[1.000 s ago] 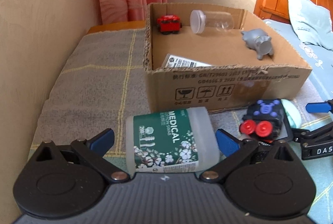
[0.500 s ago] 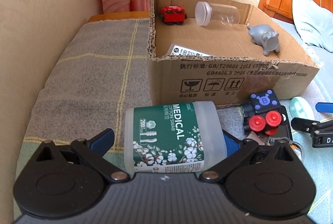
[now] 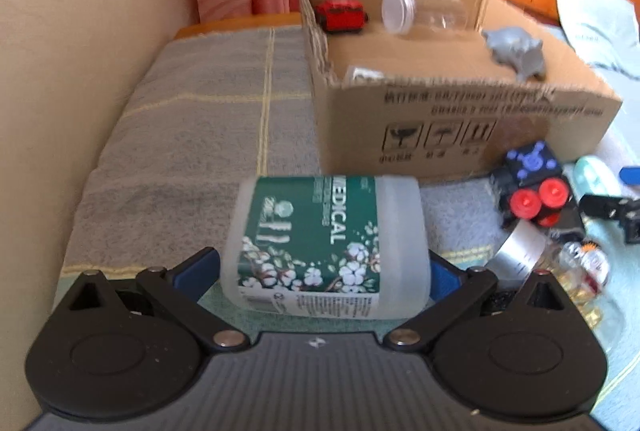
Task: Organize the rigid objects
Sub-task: 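Hold the MEDICAL bottle in the left gripper while the right gripper grasps the light-blue round case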
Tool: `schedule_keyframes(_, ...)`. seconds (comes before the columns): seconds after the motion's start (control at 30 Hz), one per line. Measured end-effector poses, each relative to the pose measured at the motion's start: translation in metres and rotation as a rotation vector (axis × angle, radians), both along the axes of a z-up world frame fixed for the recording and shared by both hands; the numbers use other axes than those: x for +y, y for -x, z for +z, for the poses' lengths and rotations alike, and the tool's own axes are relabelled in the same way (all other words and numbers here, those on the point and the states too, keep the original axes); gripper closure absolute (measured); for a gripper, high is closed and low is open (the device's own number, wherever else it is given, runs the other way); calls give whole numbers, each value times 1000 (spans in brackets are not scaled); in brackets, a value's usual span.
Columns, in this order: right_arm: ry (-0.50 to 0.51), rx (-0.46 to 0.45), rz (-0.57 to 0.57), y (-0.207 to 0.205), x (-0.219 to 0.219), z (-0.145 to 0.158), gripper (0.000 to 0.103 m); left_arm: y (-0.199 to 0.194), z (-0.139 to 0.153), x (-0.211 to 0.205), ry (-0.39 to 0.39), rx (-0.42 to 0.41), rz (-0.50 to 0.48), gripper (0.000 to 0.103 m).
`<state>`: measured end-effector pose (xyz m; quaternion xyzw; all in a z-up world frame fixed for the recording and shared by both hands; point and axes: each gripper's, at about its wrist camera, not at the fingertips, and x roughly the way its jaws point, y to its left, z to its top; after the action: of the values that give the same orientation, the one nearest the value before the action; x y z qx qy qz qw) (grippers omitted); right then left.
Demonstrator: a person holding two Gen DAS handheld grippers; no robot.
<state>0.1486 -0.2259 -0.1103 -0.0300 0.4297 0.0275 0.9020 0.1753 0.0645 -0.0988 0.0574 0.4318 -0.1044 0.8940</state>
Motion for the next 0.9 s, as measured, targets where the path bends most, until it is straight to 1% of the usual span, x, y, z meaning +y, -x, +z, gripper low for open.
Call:
schedule_keyframes(0.03,0,-1,-1,0,0,0,0,-1,-1,0,11,3,-8,1)
schedule_keyframes(0.17,0,0,2,0,0,0,0,-2,-2,-1,11,-12,-30,0)
schedule_keyframes(0.27,0,3,2,0,0,0,0,-2,-1,-1,11,-14,-25,0)
schedule_keyframes(0.43,0,6,7,0,2,0,0,3,-3,3,21,-52,-20,0)
schedule_keyframes(0.53,5,13,16,-1,7,1,0,5,-2,5,23,-56,-15,0)
schedule_keyframes(0.63,23,0,30,0,14,2,1,6,-2,6,23,-56,-12,0)
schedule_keyframes(0.7,14,-11,44,3,15,3,12,6,-2,6,24,-57,-12,0)
schedule_keyframes(0.8,4,-18,54,6,17,5,19,5,-2,5,24,-56,-9,0)
schedule_keyframes(0.9,6,-24,52,7,17,6,20,4,-2,5,24,-55,-6,0)
